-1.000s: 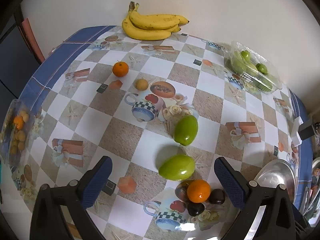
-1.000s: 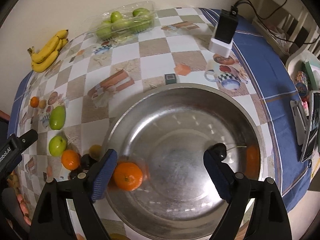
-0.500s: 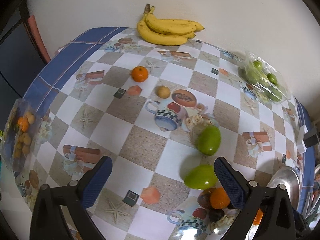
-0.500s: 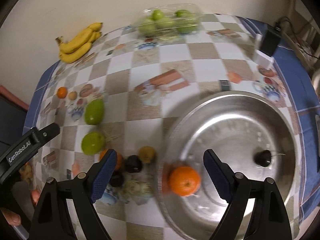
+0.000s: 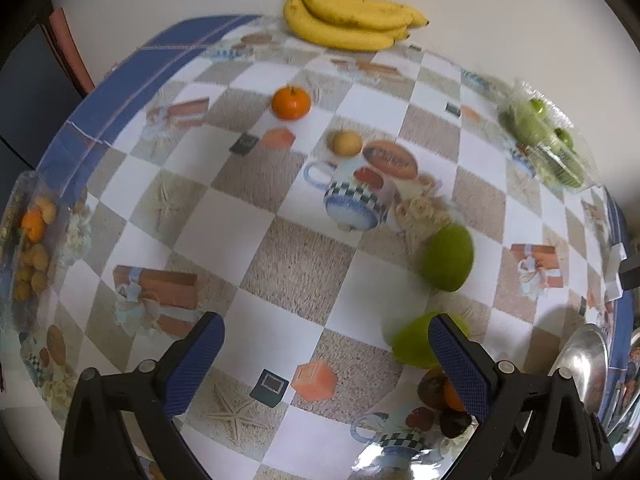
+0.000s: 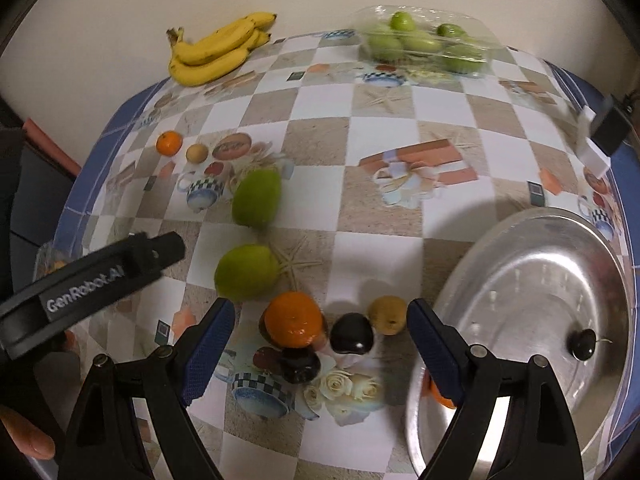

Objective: Organize fruits
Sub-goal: 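Move the right tool back and close it on another orange, then close the left tool on the green mango while the right tool holds the orange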

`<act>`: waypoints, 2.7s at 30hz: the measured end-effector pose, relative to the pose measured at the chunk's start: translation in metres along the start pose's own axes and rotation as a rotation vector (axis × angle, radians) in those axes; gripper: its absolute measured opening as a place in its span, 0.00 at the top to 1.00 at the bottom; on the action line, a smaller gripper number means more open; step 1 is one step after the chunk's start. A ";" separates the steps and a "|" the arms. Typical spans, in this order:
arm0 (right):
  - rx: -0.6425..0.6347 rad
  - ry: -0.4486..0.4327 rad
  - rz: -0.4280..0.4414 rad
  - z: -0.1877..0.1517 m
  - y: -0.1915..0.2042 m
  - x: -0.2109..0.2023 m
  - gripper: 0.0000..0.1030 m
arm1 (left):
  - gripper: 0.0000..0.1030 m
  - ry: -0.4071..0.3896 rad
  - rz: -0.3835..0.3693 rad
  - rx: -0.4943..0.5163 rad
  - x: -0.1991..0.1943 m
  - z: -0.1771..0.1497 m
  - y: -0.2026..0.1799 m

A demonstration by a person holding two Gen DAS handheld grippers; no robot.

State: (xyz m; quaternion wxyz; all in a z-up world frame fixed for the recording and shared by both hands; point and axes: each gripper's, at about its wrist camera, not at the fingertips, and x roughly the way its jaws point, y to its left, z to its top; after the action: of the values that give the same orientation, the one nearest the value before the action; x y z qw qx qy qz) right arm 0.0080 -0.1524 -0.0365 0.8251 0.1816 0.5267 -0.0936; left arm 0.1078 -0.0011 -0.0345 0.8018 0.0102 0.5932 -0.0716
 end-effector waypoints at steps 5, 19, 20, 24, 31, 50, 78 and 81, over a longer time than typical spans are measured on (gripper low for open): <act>-0.029 0.008 -0.001 0.001 0.008 0.009 0.15 | 0.00 0.034 0.004 -0.038 0.011 0.001 0.008; -0.098 0.051 -0.015 0.002 0.024 0.030 0.50 | 0.00 0.059 -0.017 -0.052 0.019 0.004 0.010; -0.099 0.055 -0.017 0.002 0.024 0.031 0.52 | 0.00 0.059 -0.017 -0.052 0.019 0.004 0.010; -0.092 0.063 -0.027 0.001 0.023 0.035 0.54 | 0.00 0.059 -0.017 -0.056 0.019 0.004 0.010; -0.080 0.061 -0.021 0.001 0.022 0.035 0.60 | 0.00 0.058 -0.019 -0.062 0.018 0.005 0.010; -0.006 -0.003 -0.019 0.010 0.000 0.007 0.63 | 0.00 0.050 -0.082 -0.062 0.019 0.009 0.001; 0.120 -0.084 -0.008 0.011 -0.051 -0.032 0.63 | 0.30 0.063 -0.168 0.082 0.034 -0.004 -0.065; 0.118 -0.085 -0.008 0.011 -0.051 -0.033 0.63 | 0.33 0.066 -0.164 0.079 0.037 -0.005 -0.066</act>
State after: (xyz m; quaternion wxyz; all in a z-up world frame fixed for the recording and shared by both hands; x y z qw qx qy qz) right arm -0.0147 -0.2041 -0.0130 0.8343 0.2234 0.4854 -0.1355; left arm 0.1056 -0.0697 -0.0667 0.7723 -0.0043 0.6148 -0.1600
